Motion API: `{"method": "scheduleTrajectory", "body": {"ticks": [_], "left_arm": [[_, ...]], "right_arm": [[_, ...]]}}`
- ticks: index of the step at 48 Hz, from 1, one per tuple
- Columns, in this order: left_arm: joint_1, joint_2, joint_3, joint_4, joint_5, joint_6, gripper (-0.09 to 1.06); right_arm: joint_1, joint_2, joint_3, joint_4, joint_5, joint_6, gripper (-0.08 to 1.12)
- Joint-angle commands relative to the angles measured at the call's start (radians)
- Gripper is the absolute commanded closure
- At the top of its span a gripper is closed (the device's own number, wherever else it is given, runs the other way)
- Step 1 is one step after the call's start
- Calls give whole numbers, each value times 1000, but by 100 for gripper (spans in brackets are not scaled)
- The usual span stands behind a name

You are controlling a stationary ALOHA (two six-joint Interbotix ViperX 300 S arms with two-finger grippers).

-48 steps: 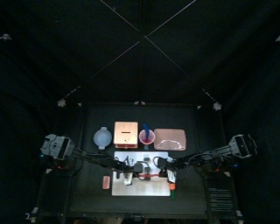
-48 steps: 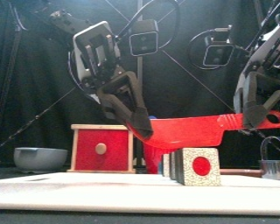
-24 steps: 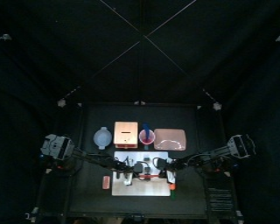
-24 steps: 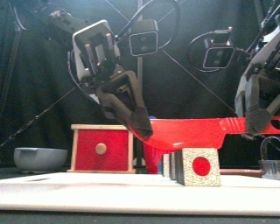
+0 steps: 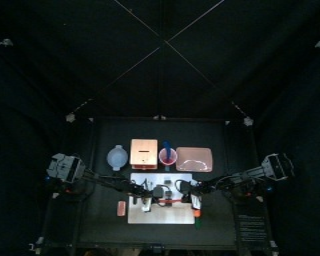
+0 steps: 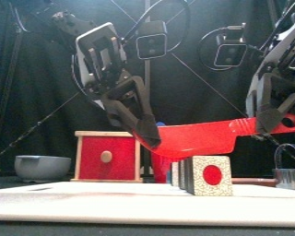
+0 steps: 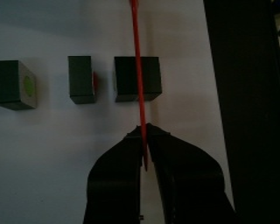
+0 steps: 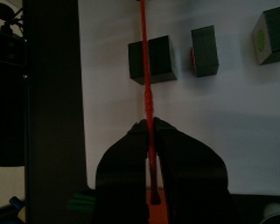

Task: Place sushi on board then cut the sushi with the knife then place the pieces on the plate
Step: Cut the sushi into 4 pieces

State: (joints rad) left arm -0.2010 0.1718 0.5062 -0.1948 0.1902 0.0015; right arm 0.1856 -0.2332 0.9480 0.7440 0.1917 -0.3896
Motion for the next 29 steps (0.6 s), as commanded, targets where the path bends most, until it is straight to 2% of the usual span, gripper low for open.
{"method": "scheduleTrajectory", "body": {"ticks": [1,29], "left_arm": [[0,-20,-8,6,3,2,47],[0,-9,-6,3,3,-3,47]], "right_arm": [[2,-31,-3,-2,3,-3,67],[9,-15,2,11,5,-3,67]]}}
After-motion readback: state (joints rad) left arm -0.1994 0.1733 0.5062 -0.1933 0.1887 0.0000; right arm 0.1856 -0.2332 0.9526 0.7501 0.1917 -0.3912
